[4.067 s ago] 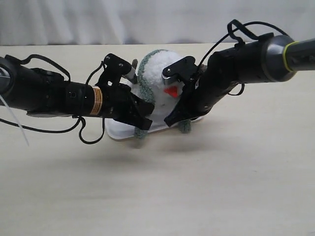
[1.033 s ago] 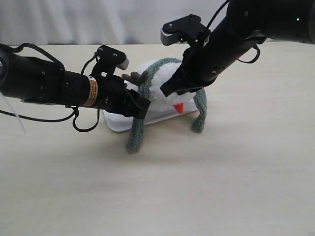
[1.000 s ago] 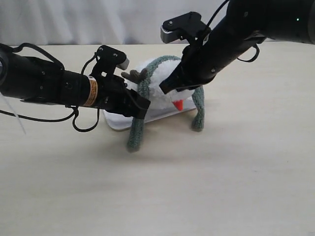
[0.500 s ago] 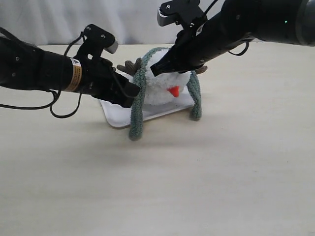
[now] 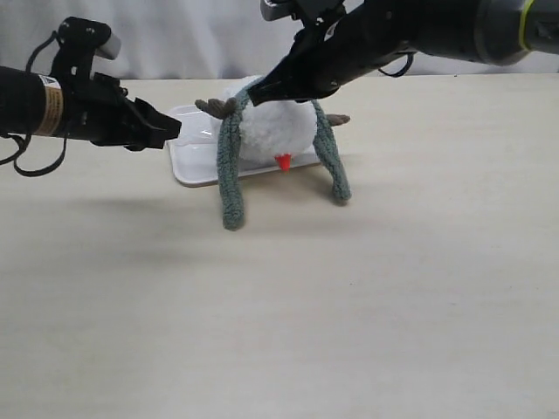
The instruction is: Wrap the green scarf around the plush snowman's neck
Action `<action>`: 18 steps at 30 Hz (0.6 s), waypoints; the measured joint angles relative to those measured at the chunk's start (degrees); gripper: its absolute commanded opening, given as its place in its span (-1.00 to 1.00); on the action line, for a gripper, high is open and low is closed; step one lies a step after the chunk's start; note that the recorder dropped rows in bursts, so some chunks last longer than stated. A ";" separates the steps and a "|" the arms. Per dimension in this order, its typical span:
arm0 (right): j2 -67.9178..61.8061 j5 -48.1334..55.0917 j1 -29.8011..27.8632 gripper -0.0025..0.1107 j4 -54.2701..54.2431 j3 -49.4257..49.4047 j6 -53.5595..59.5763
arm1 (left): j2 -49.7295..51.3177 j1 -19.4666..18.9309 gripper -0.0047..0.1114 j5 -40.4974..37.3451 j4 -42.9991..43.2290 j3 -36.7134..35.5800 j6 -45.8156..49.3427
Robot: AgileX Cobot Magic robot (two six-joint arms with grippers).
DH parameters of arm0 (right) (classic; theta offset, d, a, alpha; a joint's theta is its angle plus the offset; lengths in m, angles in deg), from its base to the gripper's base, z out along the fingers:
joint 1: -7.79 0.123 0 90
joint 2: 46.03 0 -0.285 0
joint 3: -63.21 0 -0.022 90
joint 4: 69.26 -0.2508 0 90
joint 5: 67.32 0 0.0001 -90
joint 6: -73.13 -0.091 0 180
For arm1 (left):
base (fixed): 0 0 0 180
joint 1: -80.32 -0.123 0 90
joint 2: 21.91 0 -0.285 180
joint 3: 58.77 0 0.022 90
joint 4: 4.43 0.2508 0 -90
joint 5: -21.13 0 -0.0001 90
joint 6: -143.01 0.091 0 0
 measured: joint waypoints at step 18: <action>5.76 15.76 0.00 -0.08 0.00 1.59 5.25 | 15.22 -1.04 -0.50 6.26 -34.36 0.00 46.20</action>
